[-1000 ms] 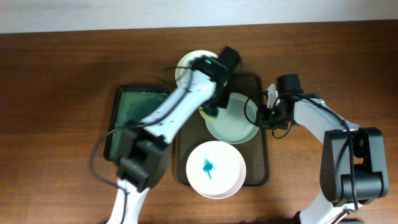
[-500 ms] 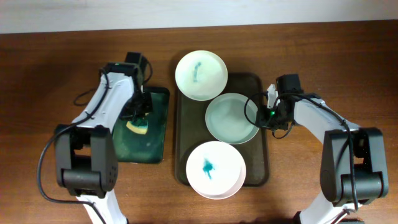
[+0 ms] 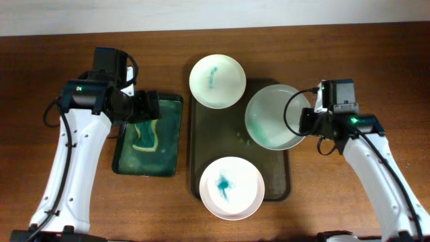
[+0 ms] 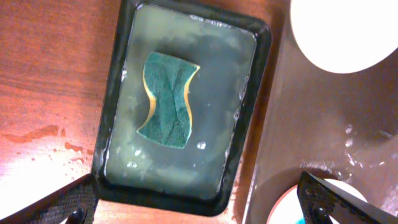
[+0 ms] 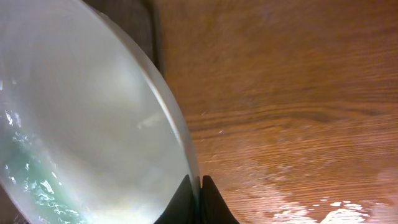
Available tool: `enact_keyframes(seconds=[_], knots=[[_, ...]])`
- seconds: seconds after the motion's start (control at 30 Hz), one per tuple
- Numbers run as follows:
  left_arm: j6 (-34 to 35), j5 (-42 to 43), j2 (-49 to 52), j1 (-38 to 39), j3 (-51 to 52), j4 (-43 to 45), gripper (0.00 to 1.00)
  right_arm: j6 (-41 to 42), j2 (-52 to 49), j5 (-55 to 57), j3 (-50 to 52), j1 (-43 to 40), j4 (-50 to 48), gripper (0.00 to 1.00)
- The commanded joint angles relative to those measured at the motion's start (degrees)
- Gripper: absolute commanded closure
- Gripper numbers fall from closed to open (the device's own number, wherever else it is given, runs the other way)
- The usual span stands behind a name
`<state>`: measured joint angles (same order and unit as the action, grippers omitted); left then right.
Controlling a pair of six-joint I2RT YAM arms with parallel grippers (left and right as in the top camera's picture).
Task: Clean dirty plates on tray and stack at the side
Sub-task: 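Lift the cleaned plate with right gripper and place it right of tray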
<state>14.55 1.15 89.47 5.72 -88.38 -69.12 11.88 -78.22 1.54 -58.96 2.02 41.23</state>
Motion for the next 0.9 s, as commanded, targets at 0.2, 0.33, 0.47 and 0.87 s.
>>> enact_keyframes(seconds=[0.2,0.33,0.47,0.87], knots=[[-0.1,0.6,-0.5,0.0,-0.1,-0.4,0.00,0.9,2.4,43.3,-0.3,26.5,-0.1,0.96],[-0.1,0.6,-0.5,0.0,-0.1,-0.3,0.00,0.8,2.4,50.4,-0.3,35.8,-0.1,0.96],[-0.1,0.6,-0.5,0.0,-0.1,-0.3,0.01,0.3,2.4,60.6,-0.3,41.9,-0.3,0.96],[-0.1,0.6,-0.5,0.0,-0.1,-0.3,0.00,-2.6,2.4,62.6,-0.3,44.5,-0.5,0.96]])
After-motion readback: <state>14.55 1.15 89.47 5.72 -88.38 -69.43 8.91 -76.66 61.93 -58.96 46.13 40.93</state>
